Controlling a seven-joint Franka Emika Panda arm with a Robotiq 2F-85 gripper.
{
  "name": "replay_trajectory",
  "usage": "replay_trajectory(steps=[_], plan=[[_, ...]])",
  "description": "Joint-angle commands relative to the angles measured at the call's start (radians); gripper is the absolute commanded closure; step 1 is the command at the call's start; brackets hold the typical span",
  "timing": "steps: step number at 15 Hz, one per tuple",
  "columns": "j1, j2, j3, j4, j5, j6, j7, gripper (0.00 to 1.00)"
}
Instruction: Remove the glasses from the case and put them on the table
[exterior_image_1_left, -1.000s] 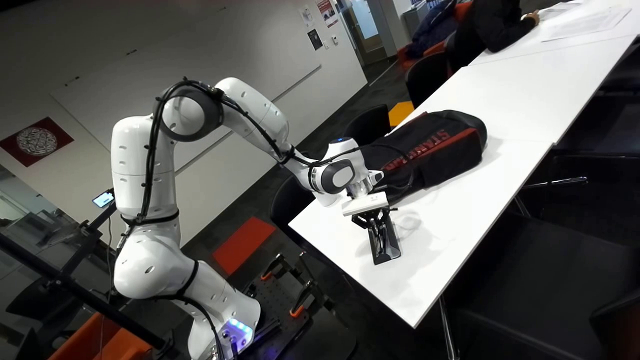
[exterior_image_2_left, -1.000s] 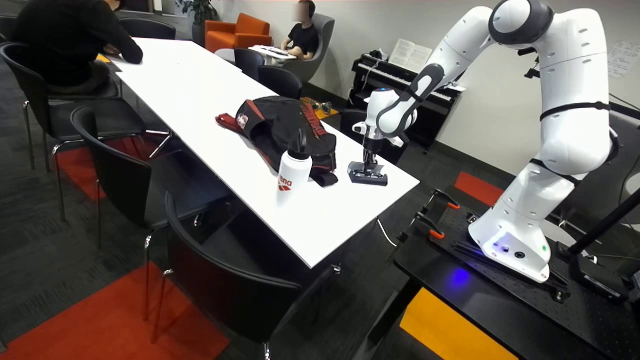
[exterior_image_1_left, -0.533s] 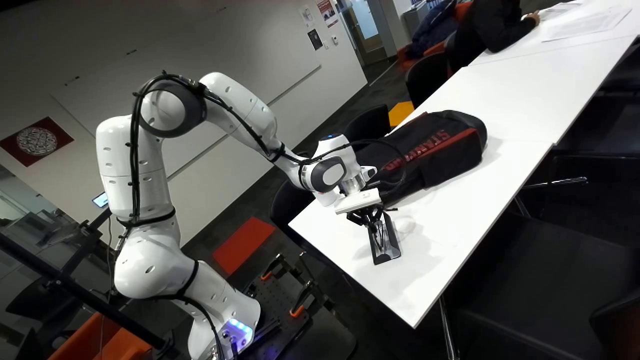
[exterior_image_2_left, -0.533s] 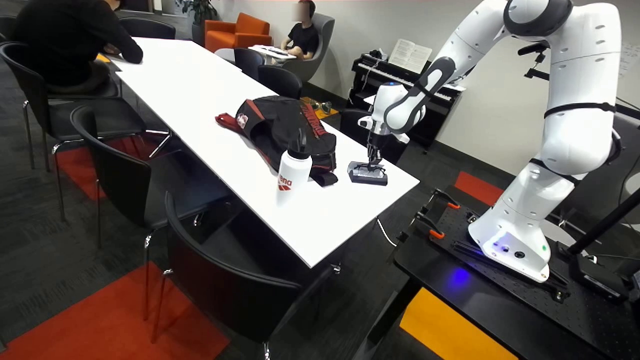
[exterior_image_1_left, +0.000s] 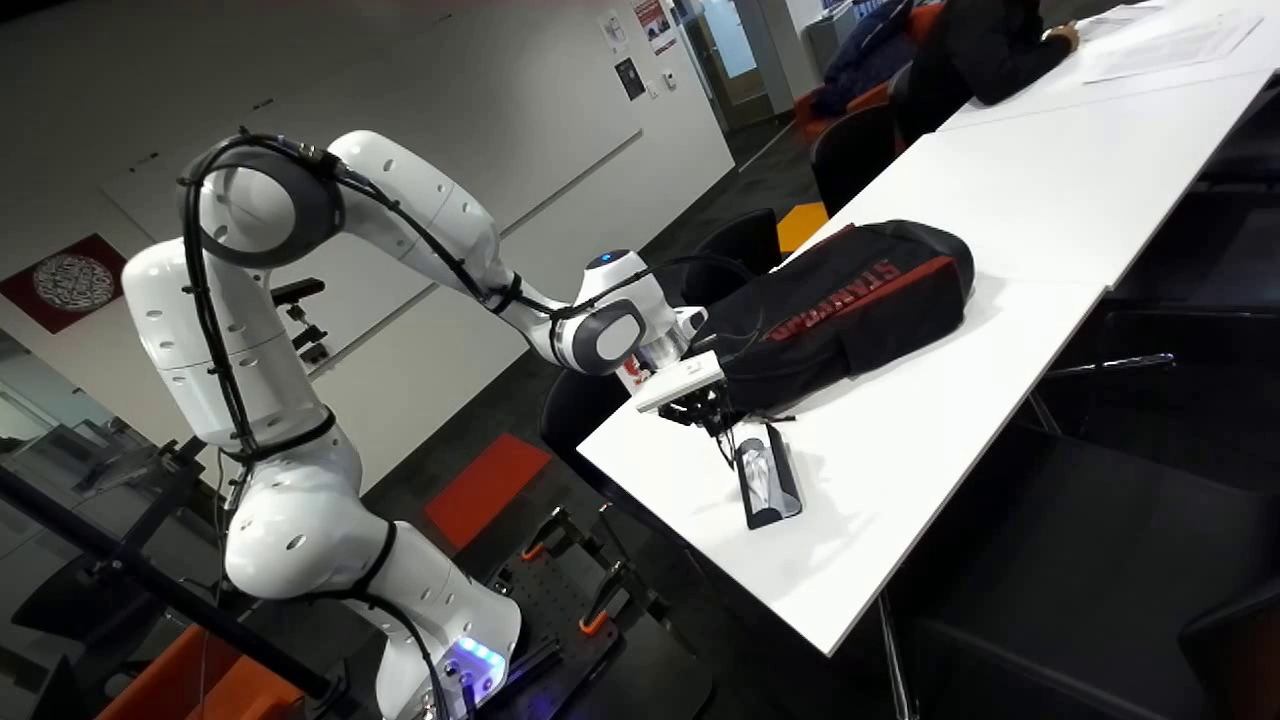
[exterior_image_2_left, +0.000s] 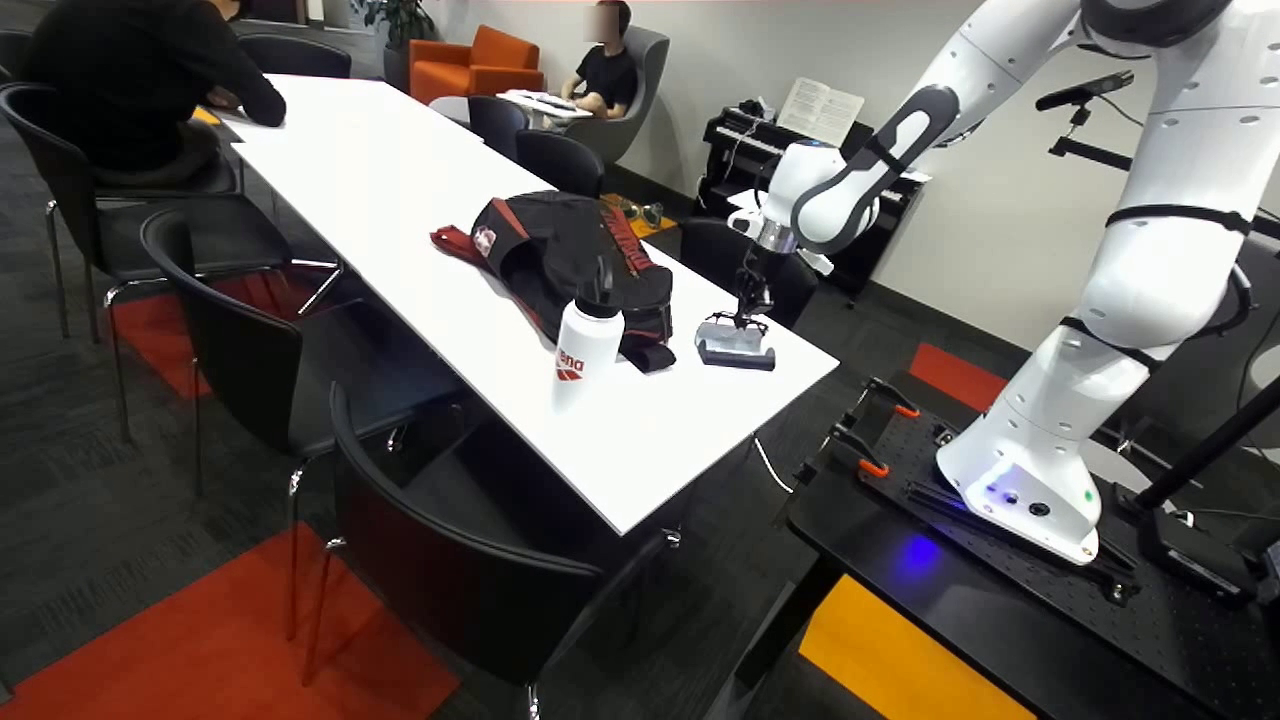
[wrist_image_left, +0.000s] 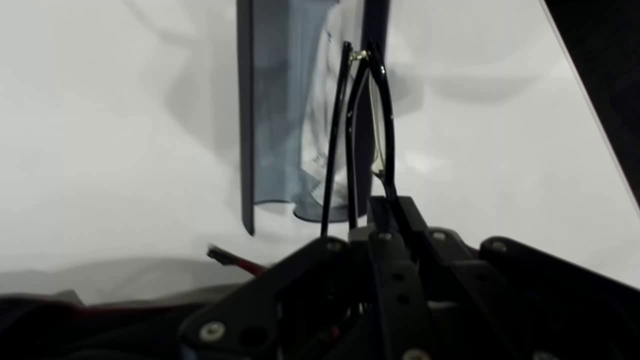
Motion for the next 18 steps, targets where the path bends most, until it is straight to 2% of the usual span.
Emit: replay_trajectory(steps=[1, 3, 7, 11, 15, 18], plan=[[-0.029, -0.051, 0.11, -0.064, 0.109, -0.01, -0.142, 0.98], [0.001, -0.036, 0.131, -0.07, 0.125, 0.001, -0.168, 0.98], [0.079, -0.002, 0.129, -0.039, 0.105, -0.076, -0.136, 0.98], [0.151, 0.048, 0.101, 0.015, 0.08, -0.194, -0.114, 0.98], [0.233, 0.141, 0.035, 0.102, 0.0, -0.278, -0.045, 0.98], [0.255, 0.225, 0.017, 0.178, -0.045, -0.328, -0.038, 0.98]])
